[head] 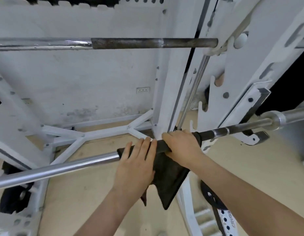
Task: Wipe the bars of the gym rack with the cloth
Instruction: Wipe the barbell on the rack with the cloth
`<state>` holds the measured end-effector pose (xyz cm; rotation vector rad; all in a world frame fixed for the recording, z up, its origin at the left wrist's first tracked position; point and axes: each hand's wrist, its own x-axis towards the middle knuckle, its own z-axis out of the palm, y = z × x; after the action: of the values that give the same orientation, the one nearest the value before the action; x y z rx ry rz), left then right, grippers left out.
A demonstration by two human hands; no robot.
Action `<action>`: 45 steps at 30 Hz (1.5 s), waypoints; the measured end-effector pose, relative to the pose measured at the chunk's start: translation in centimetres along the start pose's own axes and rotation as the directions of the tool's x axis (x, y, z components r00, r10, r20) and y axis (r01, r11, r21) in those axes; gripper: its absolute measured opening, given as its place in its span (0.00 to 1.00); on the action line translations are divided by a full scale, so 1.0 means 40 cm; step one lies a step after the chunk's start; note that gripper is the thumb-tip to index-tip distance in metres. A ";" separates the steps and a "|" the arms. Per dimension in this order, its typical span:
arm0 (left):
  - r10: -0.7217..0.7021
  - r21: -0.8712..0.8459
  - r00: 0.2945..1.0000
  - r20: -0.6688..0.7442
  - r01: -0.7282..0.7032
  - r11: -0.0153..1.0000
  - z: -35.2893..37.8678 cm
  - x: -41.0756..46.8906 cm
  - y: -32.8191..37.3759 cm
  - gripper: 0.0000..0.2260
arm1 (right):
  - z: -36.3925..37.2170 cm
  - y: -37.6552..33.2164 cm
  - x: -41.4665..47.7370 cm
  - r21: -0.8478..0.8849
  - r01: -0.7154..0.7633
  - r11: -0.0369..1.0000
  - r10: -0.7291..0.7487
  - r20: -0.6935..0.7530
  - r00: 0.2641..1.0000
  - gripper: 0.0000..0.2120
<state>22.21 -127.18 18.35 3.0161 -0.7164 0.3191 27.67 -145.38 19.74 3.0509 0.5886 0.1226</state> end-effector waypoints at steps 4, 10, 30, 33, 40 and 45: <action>-0.013 -0.007 0.996 0.087 0.014 1.000 0.009 0.112 0.094 0.30 | -0.008 0.109 -0.055 -0.029 -0.087 0.996 0.086 -0.033 0.996 0.14; -0.044 0.092 0.978 0.204 0.025 0.995 -0.013 0.280 0.221 0.13 | -0.020 0.277 -0.190 0.032 -0.213 0.977 0.214 -0.054 0.975 0.36; -0.038 -0.138 0.998 0.048 0.044 0.989 0.053 0.538 0.583 0.14 | 0.008 0.662 -0.351 0.566 -0.367 0.738 0.519 -0.129 0.845 0.25; -0.242 -0.457 0.970 0.011 0.220 0.862 0.010 0.482 0.567 0.11 | -0.019 0.595 -0.370 0.605 -0.257 0.754 0.433 -0.162 0.887 0.28; -0.196 -0.988 0.981 0.014 0.043 0.149 -0.218 0.417 0.628 0.14 | -0.152 0.509 -0.360 0.917 0.002 0.398 0.292 -0.129 0.948 0.34; 0.081 -0.974 0.978 -0.193 -0.181 -0.135 -0.326 0.425 0.604 0.17 | -0.296 0.537 -0.362 0.919 0.211 0.334 0.629 -0.384 0.676 0.17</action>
<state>23.73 -155.36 34.04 1.3213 -0.7123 -0.1557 21.23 -170.50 31.51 4.1399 0.1364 1.6591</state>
